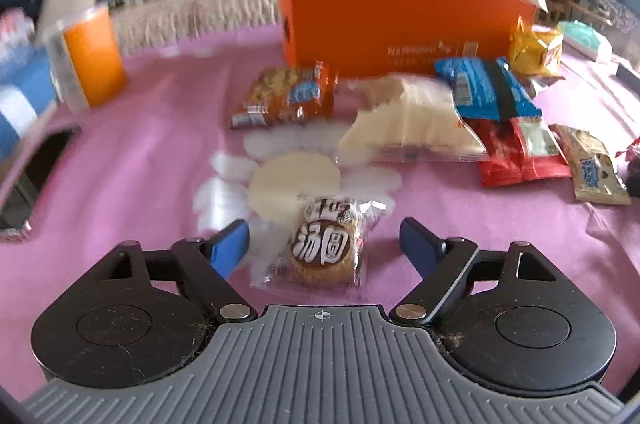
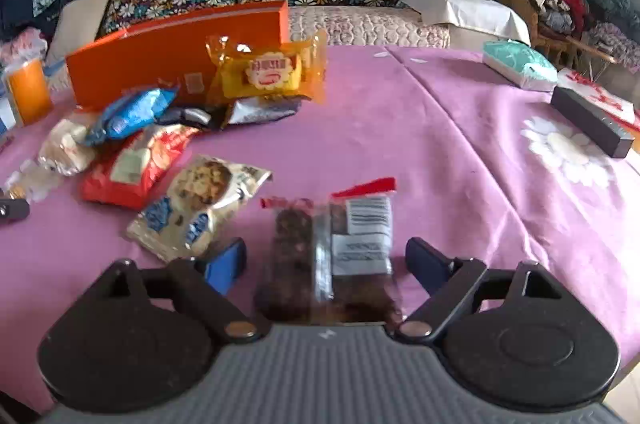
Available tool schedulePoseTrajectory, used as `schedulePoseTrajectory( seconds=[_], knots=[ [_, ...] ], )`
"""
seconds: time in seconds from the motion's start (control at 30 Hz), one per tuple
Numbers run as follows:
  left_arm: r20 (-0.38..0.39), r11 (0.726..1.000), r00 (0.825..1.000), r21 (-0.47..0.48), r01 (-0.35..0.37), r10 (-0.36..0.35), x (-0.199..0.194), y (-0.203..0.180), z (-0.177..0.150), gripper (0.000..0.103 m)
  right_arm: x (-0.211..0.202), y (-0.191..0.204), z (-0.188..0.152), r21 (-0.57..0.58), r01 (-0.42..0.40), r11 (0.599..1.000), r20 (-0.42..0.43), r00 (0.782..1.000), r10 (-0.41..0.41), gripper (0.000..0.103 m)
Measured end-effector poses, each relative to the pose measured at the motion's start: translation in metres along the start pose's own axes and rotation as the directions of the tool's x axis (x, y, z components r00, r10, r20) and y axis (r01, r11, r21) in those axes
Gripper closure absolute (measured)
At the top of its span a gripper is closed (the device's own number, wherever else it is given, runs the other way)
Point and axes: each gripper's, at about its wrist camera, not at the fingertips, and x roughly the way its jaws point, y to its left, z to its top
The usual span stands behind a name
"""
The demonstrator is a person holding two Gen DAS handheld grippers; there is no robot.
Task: Organize snacks
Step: 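Lift both packs and carry them over the orange box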
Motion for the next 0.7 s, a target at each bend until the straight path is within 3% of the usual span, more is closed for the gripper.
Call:
schedulePoseTrajectory(
  seconds=[0.03, 0.1, 0.13, 0.3, 0.5, 0.57, 0.7],
  knots=[
    [0.011, 1.000, 1.000, 0.018, 0.015, -0.015, -0.002, -0.001, -0.001, 0.062, -0.001, -0.002, -0.001, 0.001, 0.000, 1.000, 0.004, 1.000, 0.000, 0.019],
    [0.017, 0.999, 0.999, -0.004, 0.046, -0.046, -0.006, 0.003, -0.003, 0.089, -0.004, -0.005, -0.002, -0.001, 0.004, 1.000, 0.012, 1.000, -0.004, 0.035],
    [0.016, 0.999, 0.999, -0.013, 0.049, -0.049, -0.007, 0.005, -0.004, 0.090, -0.006, -0.007, -0.002, 0.009, 0.003, 1.000, 0.015, 1.000, -0.003, 0.042],
    [0.008, 0.999, 1.000, -0.031, 0.024, -0.024, -0.013, 0.001, -0.004, 0.093, -0.019, -0.019, -0.003, 0.103, -0.048, 0.994, 0.004, 0.999, 0.048, 0.045],
    [0.024, 0.991, 0.995, -0.090, 0.095, -0.093, -0.043, 0.001, 0.002, 0.093, -0.065, -0.021, 0.005, 0.116, -0.085, 0.990, 0.080, 0.994, 0.076, 0.045],
    [0.047, 0.988, 0.993, -0.097, 0.117, -0.113, -0.045, 0.000, 0.024, 0.093, -0.066, -0.022, 0.023, 0.123, -0.117, 0.985, 0.106, 0.989, 0.105, 0.045],
    [0.136, 0.984, 0.982, -0.102, 0.145, -0.130, -0.033, 0.002, 0.093, 0.093, -0.043, -0.016, 0.092, 0.101, -0.196, 0.975, 0.186, 0.967, 0.175, 0.045]
  ],
)
